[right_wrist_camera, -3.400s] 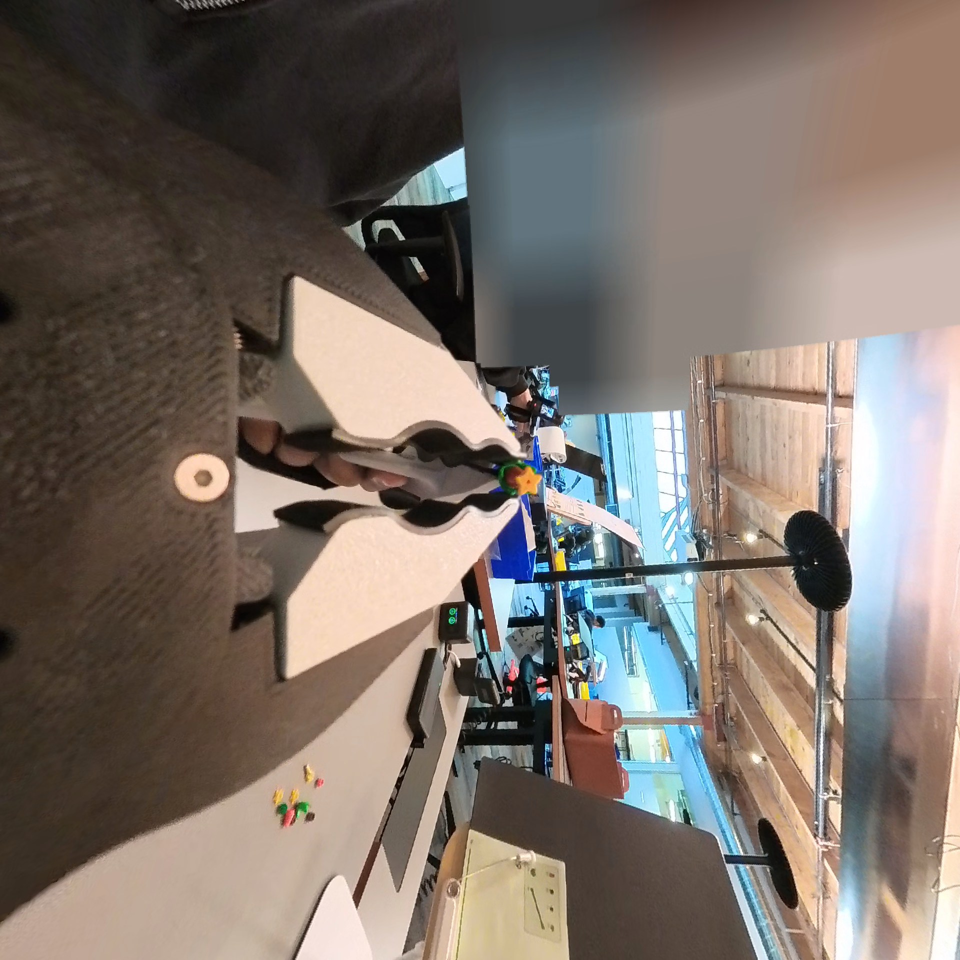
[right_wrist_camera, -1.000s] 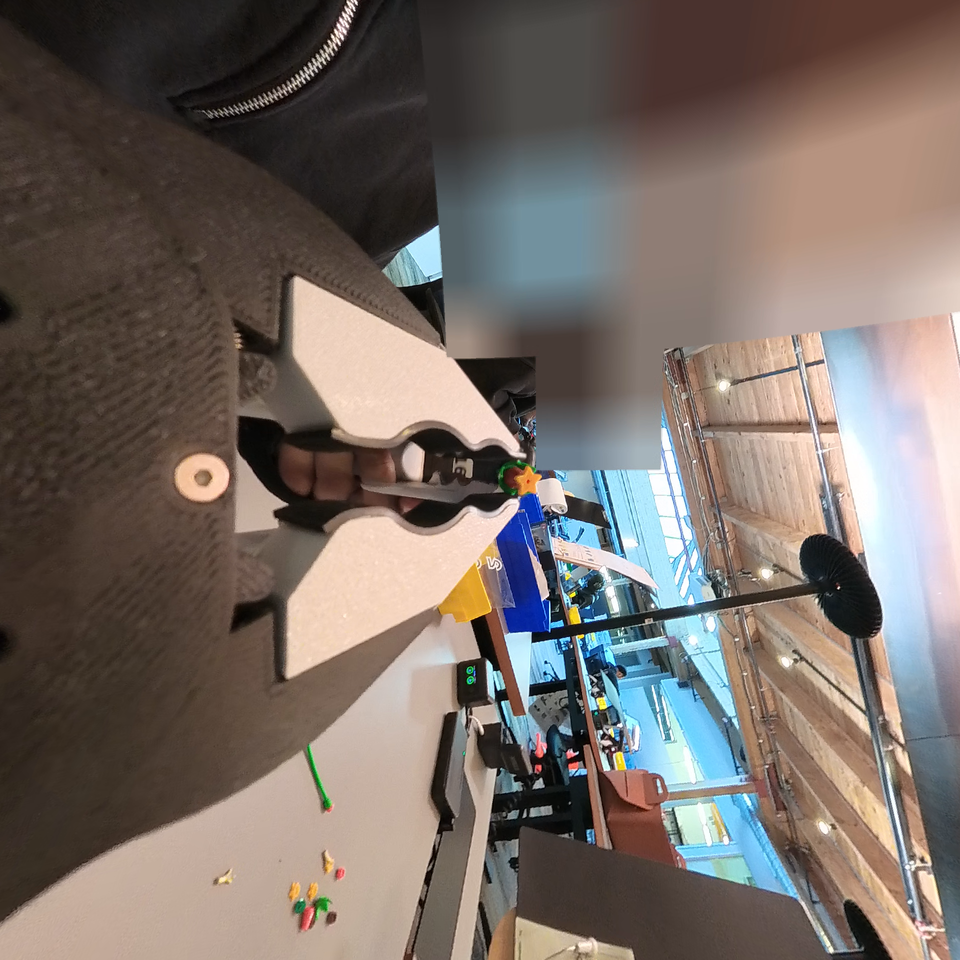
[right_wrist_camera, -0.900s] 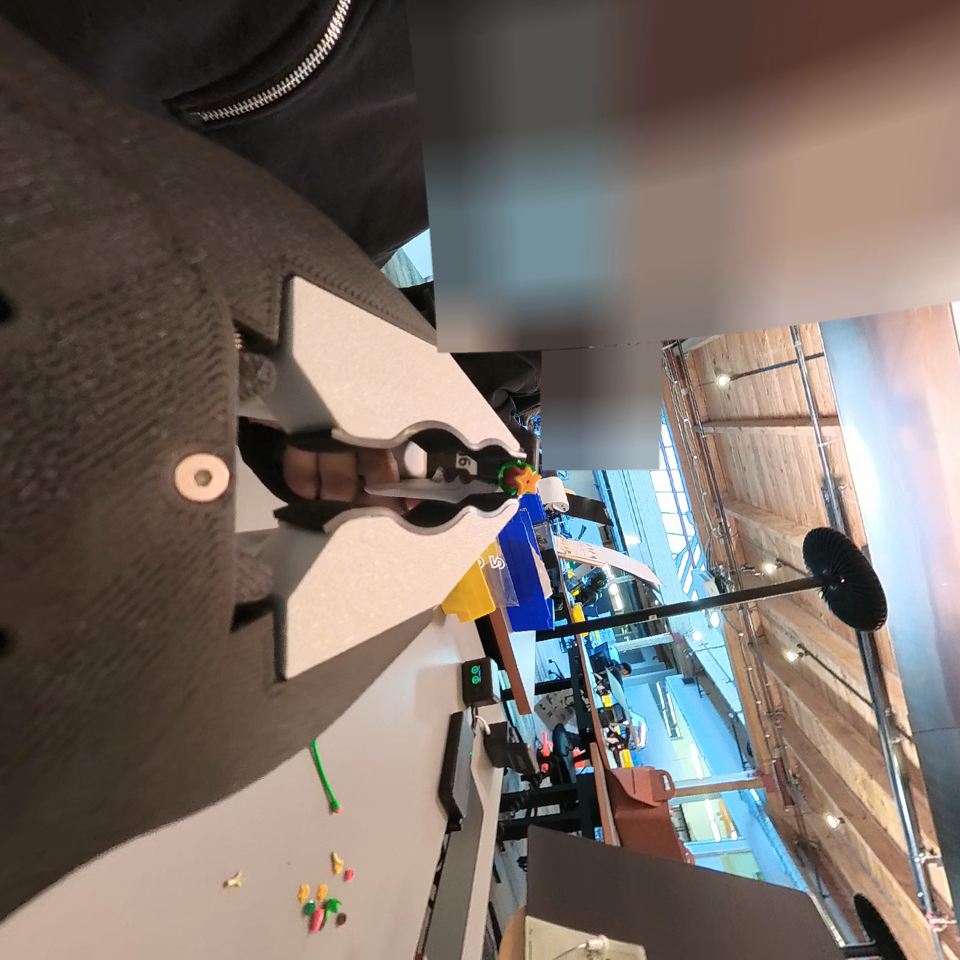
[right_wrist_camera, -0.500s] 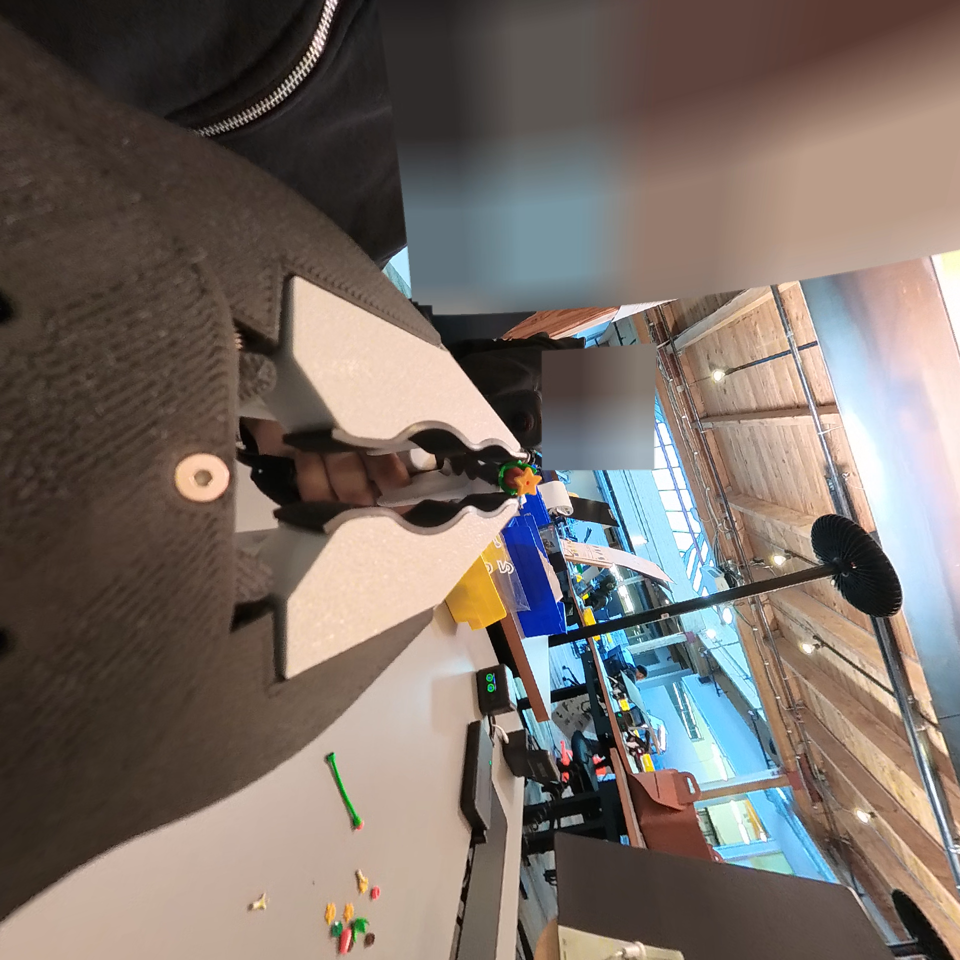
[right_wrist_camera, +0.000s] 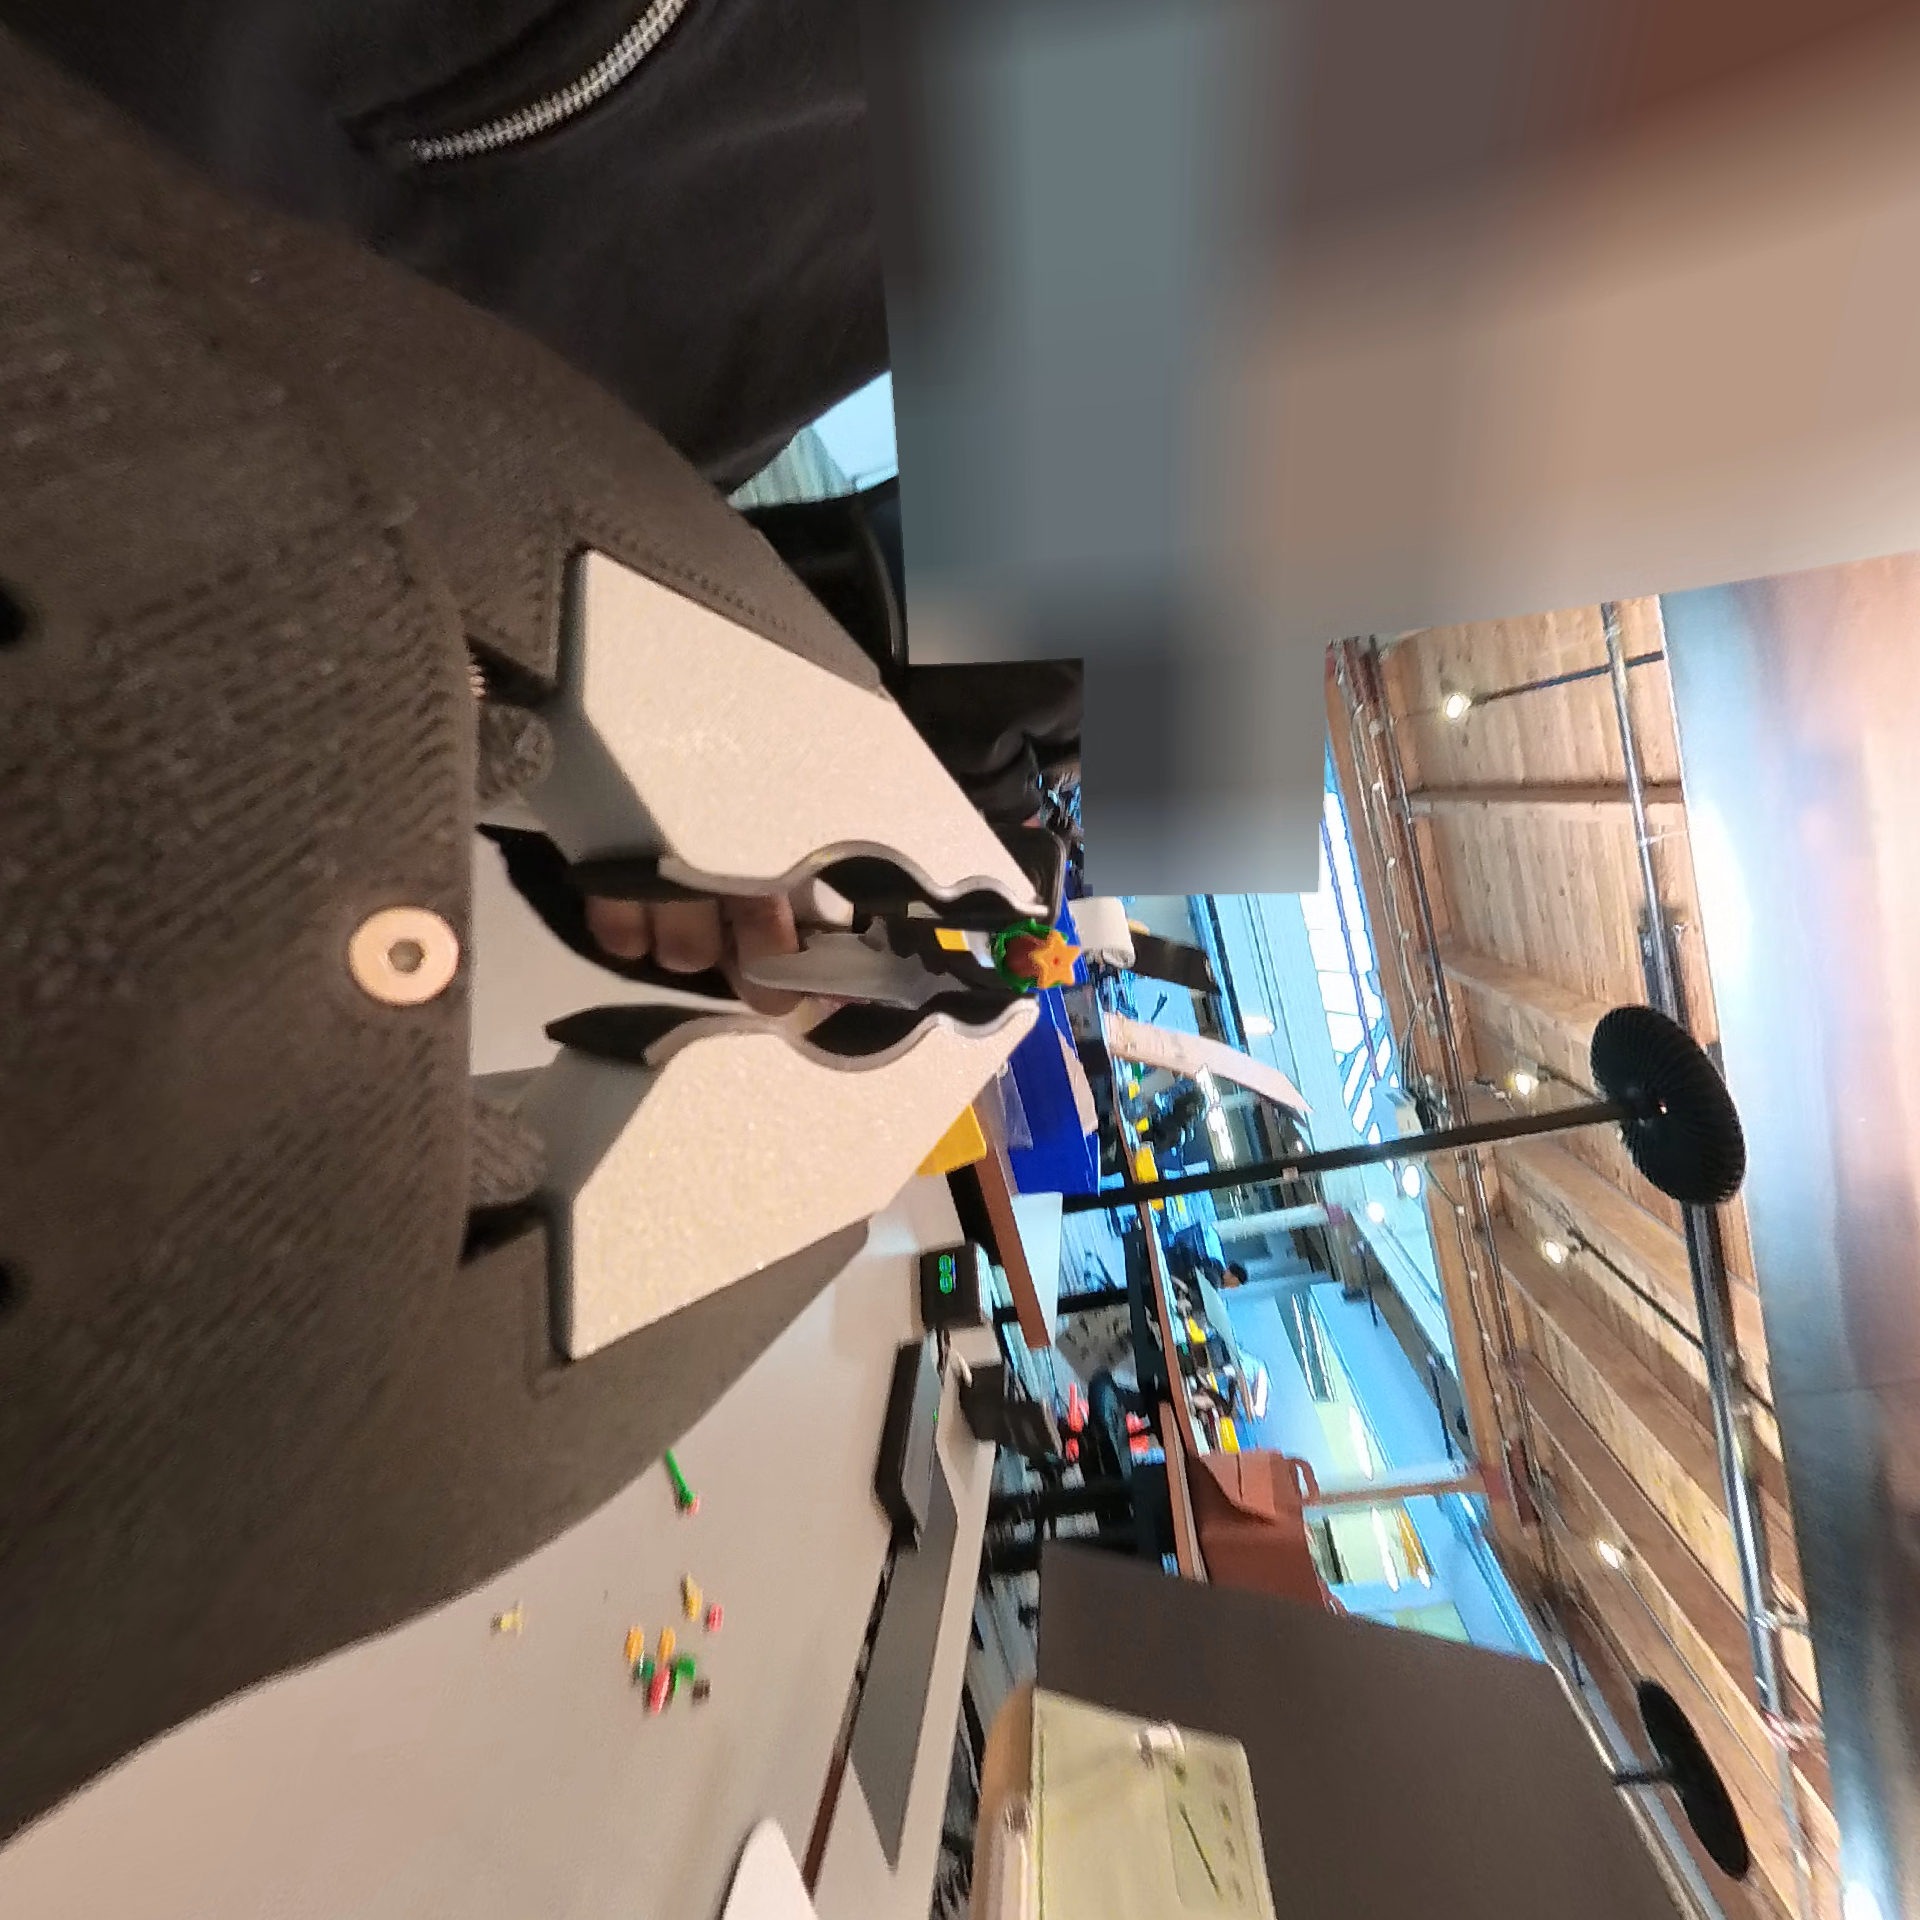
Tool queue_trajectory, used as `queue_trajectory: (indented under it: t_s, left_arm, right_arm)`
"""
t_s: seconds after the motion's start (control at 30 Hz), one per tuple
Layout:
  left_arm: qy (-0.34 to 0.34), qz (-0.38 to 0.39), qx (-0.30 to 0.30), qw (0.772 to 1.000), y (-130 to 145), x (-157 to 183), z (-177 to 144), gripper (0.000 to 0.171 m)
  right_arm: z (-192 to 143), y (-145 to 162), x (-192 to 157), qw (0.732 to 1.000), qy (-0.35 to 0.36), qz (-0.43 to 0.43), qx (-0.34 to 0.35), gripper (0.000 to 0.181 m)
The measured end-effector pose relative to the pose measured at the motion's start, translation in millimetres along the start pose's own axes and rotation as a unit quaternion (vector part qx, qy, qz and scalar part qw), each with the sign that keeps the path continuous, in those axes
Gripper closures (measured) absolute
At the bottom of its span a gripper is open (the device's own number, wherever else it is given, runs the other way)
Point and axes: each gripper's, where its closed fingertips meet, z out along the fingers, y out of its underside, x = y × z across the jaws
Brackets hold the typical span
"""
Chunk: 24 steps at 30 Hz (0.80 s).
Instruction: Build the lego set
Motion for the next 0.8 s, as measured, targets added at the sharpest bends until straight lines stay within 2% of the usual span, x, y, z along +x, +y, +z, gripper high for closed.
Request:
queue_trajectory:
  t_s: [0.17, 0.27, 0.4, 0.53, 0.8]
  left_arm:
    - [0.004, -0.015, -0.007, 1.000, -3.0, -5.2, -4.3, 0.152]
    - [0.024, -0.057, -0.032, 0.998, 7.1, -6.0, -1.5, 0.151]
    - [0.042, -0.114, -0.035, 0.992, 15.7, -10.6, -0.8, 0.151]
    - [0.077, -0.164, -0.028, 0.983, 16.7, -9.6, -2.3, 0.156]
    - [0.133, -0.209, -0.036, 0.968, 21.8, 1.8, -0.4, 0.167]
  right_arm:
    - [-2.3, 4.8, 1.6, 0.999, 0.010, -0.046, -0.020, 0.170]
    - [0.0, 16.0, 3.1, 0.994, 0.025, -0.091, -0.058, 0.170]
    - [0.7, 20.7, 3.4, 0.988, 0.037, -0.129, -0.078, 0.170]
    - [-1.8, 19.1, 3.0, 0.987, 0.036, -0.138, -0.078, 0.170]
    - [-3.7, 20.8, -7.4, 0.989, -0.005, -0.127, -0.080, 0.170]
